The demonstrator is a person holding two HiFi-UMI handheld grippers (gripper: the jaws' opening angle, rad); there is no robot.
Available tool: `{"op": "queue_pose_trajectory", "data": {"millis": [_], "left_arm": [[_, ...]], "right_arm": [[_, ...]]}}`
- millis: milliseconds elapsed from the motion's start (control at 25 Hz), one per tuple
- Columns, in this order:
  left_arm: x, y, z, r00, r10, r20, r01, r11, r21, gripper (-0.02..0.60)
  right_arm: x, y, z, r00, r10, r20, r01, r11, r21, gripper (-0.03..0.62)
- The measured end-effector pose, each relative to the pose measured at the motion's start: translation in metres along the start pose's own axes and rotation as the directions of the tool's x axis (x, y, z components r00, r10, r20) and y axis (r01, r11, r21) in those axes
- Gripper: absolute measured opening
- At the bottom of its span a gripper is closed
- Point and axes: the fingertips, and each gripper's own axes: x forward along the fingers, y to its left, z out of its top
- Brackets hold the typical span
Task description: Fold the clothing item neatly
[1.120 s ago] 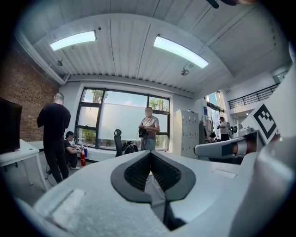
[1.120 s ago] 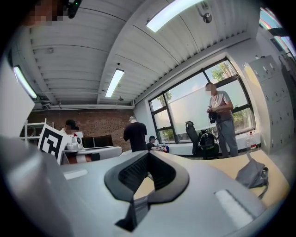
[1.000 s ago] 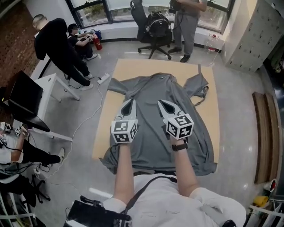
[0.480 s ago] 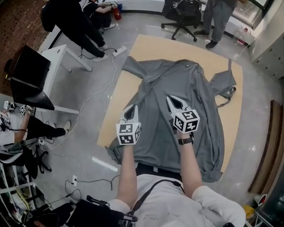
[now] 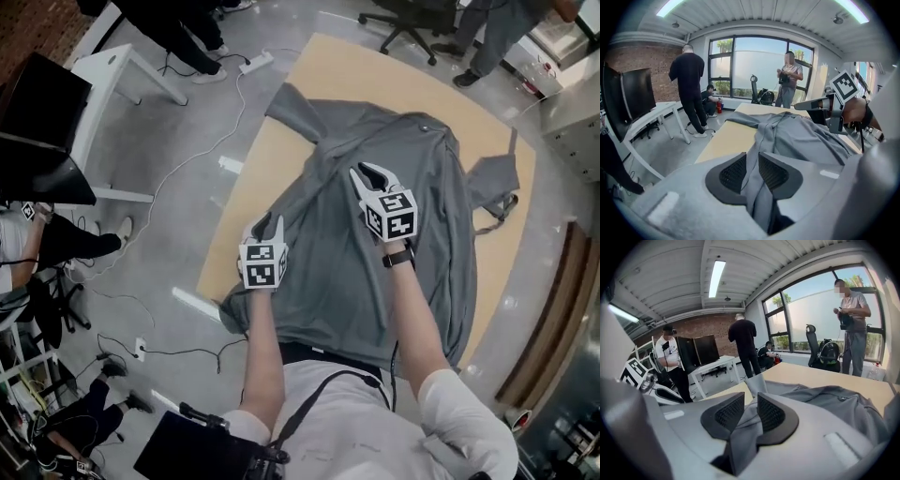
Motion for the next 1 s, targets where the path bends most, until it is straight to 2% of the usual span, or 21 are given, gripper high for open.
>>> {"op": "queue_pose_trajectory", "data": {"millis": [120,200,360,480,600,680,800,840,1000], "left_arm": [[0.019,0.014,-0.008,0.999,-0.003,-0.047,0.003,1.0,-0.011,0.087],[0.034,0.019,-0.018,0.994,-0.013,-0.106,0.016,0.999,0.029,0.087],[0.055,0.033,-0.05,0.969,-0.001,-0.247,0.033,0.992,0.124,0.091],[0.064,0.04,-0.064,0.959,0.004,-0.284,0.031,0.993,0.116,0.091],[0.069,0.037,-0.079,0.946,-0.026,-0.325,0.068,0.99,0.12,0.091],[0.068,0.035,-0.083,0.946,-0.023,-0.324,0.067,0.99,0.126,0.091],[0.069,0.033,-0.085,0.951,-0.009,-0.309,0.049,0.991,0.124,0.067],[0.07,0.033,-0.085,0.953,-0.001,-0.304,0.043,0.991,0.13,0.026],[0.065,0.031,-0.083,0.959,0.003,-0.285,0.034,0.991,0.127,0.015]], "right_arm": [[0.035,-0.011,-0.001,0.999,0.007,-0.04,-0.008,1.0,-0.013,0.115],[0.059,-0.023,-0.004,0.997,-0.001,-0.071,0.0,1.0,-0.015,0.127],[0.104,-0.05,-0.014,0.991,-0.037,-0.131,0.035,0.999,-0.021,0.143],[0.132,-0.067,-0.021,0.98,-0.061,-0.188,0.054,0.998,-0.045,0.163],[0.158,-0.072,-0.038,0.961,-0.06,-0.271,0.045,0.997,-0.062,0.161],[0.169,-0.072,-0.052,0.949,-0.072,-0.308,0.054,0.996,-0.067,0.159],[0.172,-0.075,-0.058,0.948,-0.114,-0.297,0.088,0.991,-0.1,0.121],[0.172,-0.076,-0.058,0.949,-0.121,-0.292,0.096,0.99,-0.1,0.105],[0.167,-0.075,-0.053,0.953,-0.113,-0.28,0.086,0.991,-0.105,0.024]]}}
